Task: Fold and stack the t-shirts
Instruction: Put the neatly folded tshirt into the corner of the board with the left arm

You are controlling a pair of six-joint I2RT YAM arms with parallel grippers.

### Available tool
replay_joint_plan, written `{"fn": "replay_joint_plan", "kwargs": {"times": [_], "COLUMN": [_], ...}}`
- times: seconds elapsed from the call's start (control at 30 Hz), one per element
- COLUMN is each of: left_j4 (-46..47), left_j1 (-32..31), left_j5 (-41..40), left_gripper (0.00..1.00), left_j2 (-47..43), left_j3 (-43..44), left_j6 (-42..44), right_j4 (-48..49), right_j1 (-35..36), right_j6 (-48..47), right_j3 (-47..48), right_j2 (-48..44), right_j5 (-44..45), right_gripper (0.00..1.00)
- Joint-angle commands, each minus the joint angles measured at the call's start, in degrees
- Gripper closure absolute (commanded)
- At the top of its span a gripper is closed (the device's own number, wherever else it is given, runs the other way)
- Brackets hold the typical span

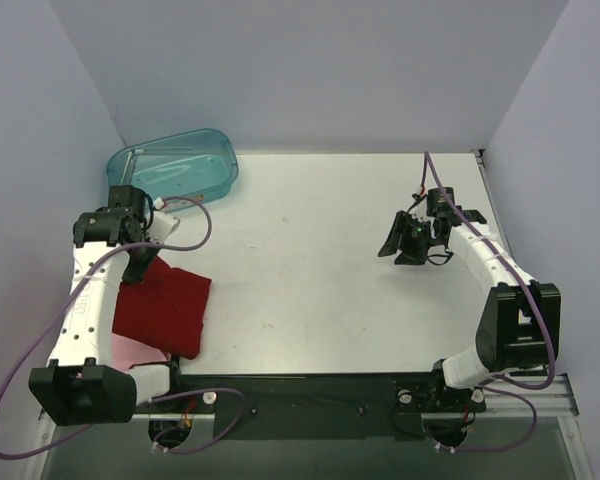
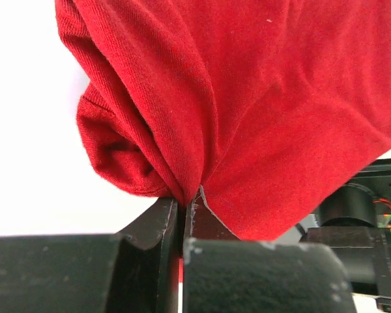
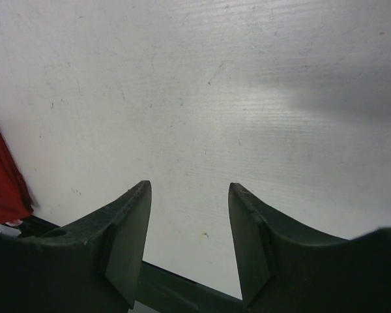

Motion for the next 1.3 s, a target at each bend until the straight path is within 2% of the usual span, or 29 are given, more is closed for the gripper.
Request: {"fn": "replay_joint_plan", "kwargs": {"times": [0.0,0.1,0.23,0.7,1.0,1.07,1.13,1.17,1.2,1.23,1.27], "left_j4": [-13.5,-13.2,-8.2,17.4,26.3,30.1,35.1,36.5,38.6,39.5,40.7], "left_j1": [2.6,5.1,9.3,13.6,14.4,14.8,15.1,15.0,15.0,15.0,15.0], "left_j5": [-10.0,-12.4,-15.6,-27.2,-31.6,-34.9,-37.9,-39.0,-40.5,-41.1,-42.0], "left_gripper": [1.0,1.0,1.0,1.0,1.0,1.0,0.79,0.58,0.52,0.35,0.34], "left_j2": [-3.2,-3.8,-4.4,3.5,7.3,7.7,7.7,7.5,7.3,6.8,6.5], "left_j3": [1.1,-0.4,-3.9,-15.8,-21.2,-22.4,-23.7,-24.2,-24.9,-25.0,-25.0], "left_j6": [2.9,4.8,9.7,19.4,21.9,23.3,25.2,25.9,27.5,28.2,29.6], "right_j4": [-1.6,-1.6,-1.2,0.3,0.4,0.4,0.4,0.4,0.4,0.4,0.4], "right_j1": [-0.8,-0.9,-1.0,-1.9,-2.4,-2.5,-2.7,-2.6,-2.7,-2.7,-2.7], "right_j6": [-1.9,-2.3,-2.2,-2.0,-1.9,-1.8,-1.9,-2.0,-1.9,-2.0,-1.9], "right_j3": [1.2,1.7,2.1,1.3,1.0,1.0,1.1,1.0,1.0,0.9,0.8], "right_j2": [0.0,0.9,1.5,1.2,0.8,0.9,0.7,0.8,0.7,0.7,0.6], "right_j5": [-0.9,-1.6,-2.5,-3.6,-3.8,-3.9,-4.0,-4.2,-4.2,-4.2,-4.2], "right_gripper": [0.53,0.53,0.53,0.53,0.53,0.53,0.53,0.53,0.53,0.54,0.53]}}
